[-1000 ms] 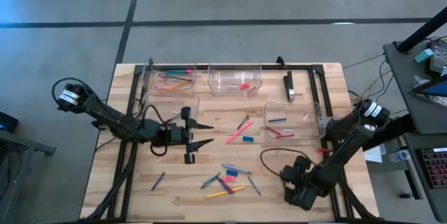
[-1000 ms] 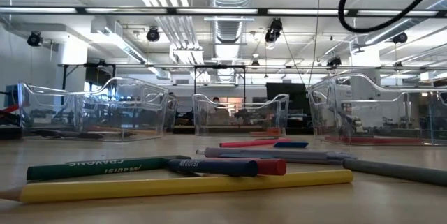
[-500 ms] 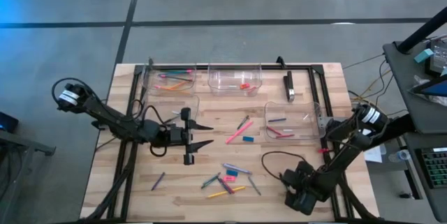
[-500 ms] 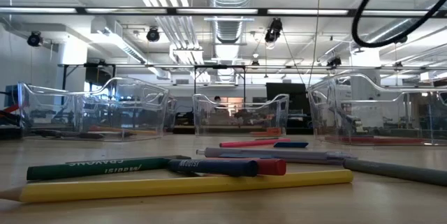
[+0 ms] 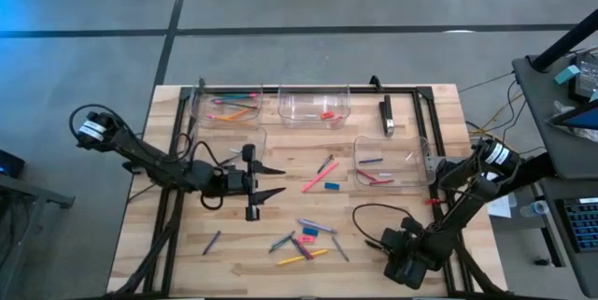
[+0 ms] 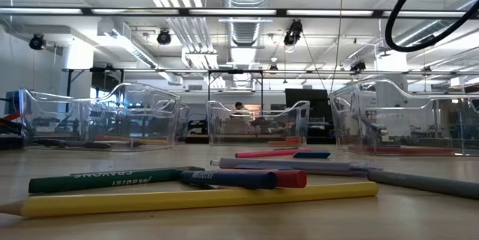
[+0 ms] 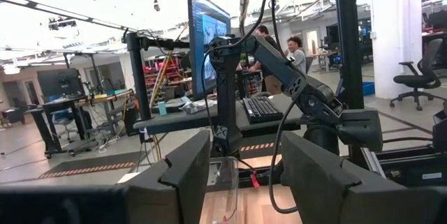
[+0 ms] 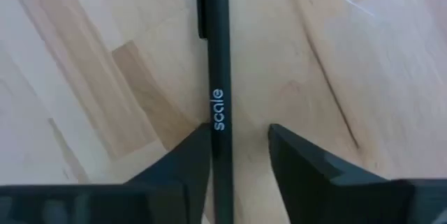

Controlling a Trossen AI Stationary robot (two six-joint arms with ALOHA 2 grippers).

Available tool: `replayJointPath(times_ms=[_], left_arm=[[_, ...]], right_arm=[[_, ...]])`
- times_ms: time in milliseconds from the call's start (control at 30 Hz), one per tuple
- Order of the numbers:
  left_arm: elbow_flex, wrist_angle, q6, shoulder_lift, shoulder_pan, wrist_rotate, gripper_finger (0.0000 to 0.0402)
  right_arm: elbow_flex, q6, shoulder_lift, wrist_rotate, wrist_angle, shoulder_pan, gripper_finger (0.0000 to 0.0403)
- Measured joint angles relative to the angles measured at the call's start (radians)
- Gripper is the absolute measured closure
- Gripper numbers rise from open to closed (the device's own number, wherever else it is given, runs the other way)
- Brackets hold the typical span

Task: Sort crayons/erasers/pens/pencils in bins
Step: Put the black pen into the bottom left transparent bin

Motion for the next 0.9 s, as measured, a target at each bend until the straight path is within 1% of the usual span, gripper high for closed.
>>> replayJointPath(times_ms=[267, 367, 533, 700, 900], left_arm=[[-0.001, 0.0, -0.002, 0.0, -0.001, 0.0, 0.024], [-0.001, 0.0, -0.002, 0.0, -0.001, 0.0, 0.024], [-0.002, 0.0, -0.002, 0.0, 0.0, 0.0, 0.024], [-0.002, -0.002, -0.002, 0.0, 0.0, 0.0, 0.024], [-0.002, -0.022, -0.002, 0.0, 0.0, 0.0, 0.024]], right_arm=[[0.0, -0.004, -0.004, 0.025, 0.002, 0.001, 0.0338], [-0.001, -0.007, -0.021, 0.043, -0.004, 0.001, 0.0356], [-0.007, -0.019, -0.076, 0.125, -0.042, -0.001, 0.0371], [-0.005, -0.029, -0.133, 0.192, -0.066, 0.0, 0.0373], [-0.005, -0.094, -0.215, 0.309, -0.063, 0.0, 0.0373]])
